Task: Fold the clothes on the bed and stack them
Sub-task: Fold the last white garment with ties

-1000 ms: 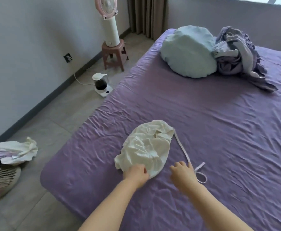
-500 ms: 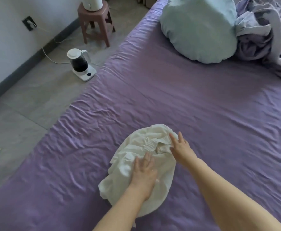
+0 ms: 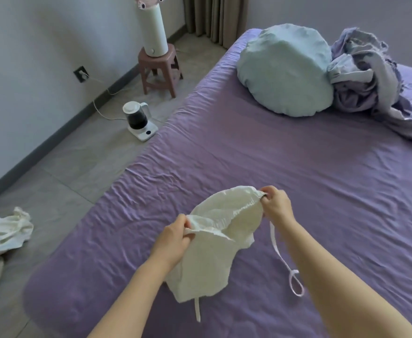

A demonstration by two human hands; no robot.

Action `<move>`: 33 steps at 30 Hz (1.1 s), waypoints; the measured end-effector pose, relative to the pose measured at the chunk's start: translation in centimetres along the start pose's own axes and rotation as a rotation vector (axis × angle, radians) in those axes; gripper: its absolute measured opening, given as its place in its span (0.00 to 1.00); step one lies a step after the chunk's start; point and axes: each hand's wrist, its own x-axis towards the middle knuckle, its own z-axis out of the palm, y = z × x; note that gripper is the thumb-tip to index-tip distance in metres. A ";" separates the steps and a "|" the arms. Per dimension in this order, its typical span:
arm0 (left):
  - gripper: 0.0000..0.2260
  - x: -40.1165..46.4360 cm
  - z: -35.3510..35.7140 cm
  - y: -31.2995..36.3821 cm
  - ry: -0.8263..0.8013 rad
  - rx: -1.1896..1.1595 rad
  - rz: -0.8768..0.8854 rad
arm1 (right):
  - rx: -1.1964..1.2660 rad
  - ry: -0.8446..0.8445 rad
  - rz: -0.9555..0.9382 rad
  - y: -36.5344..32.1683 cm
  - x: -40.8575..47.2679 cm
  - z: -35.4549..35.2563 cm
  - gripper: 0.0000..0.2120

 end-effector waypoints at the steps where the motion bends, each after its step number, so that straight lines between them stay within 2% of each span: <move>1: 0.06 -1.0 -0.9 0.9 0.016 -0.035 0.015 | 0.044 0.004 -0.028 -1.0 -1.1 -1.5 0.12; 3: 0.13 -3.2 -2.5 2.7 0.045 -0.059 0.066 | 0.112 0.000 -0.088 -2.5 -3.8 -4.7 0.11; 5: 0.20 -5.6 -4.2 4.5 0.077 -0.052 0.146 | 0.206 0.019 -0.151 -3.5 -6.5 -8.1 0.16; 7: 0.22 -8.2 -5.9 6.5 0.116 -0.042 0.235 | 0.284 0.046 -0.224 -4.2 -9.3 -11.8 0.20; 9: 0.21 -11.1 -7.3 8.4 0.131 0.010 0.304 | 0.257 0.066 -0.302 -4.6 -12.3 -15.3 0.19; 12: 0.18 -15.8 -8.9 11.0 0.146 0.117 0.362 | 0.013 0.090 -0.411 -3.8 -16.7 -18.7 0.14; 15: 0.15 -20.1 -10.5 13.2 0.216 0.044 0.413 | -0.167 0.004 -0.498 -2.2 -21.0 -19.2 0.17; 18: 0.13 -24.2 -11.9 15.1 0.210 -0.075 0.417 | -0.247 -0.175 -0.621 -0.9 -25.2 -17.5 0.24; 21: 0.08 -27.6 -12.5 16.4 0.108 -0.204 0.407 | -0.263 -0.278 -0.659 0.4 -28.8 -14.4 0.33; 23: 0.05 -29.7 -12.6 16.9 0.005 -0.266 0.414 | -0.231 -0.286 -0.612 1.7 -30.6 -12.5 0.34; 27: 0.06 -33.0 -12.0 16.5 -0.152 -0.376 0.498 | -0.094 -0.194 -0.382 5.3 -32.8 -10.5 0.29; 29: 0.06 -34.2 -11.4 16.1 -0.203 -0.426 0.525 | 0.042 -0.167 -0.262 7.0 -33.8 -10.5 0.24; 32: 0.07 -35.7 -10.8 15.5 -0.232 -0.486 0.565 | 0.112 -0.236 -0.191 9.3 -36.1 -11.6 0.10; 33: 0.07 -36.2 -10.7 15.3 -0.251 -0.507 0.574 | 0.135 -0.260 -0.165 9.9 -37.3 -12.1 0.10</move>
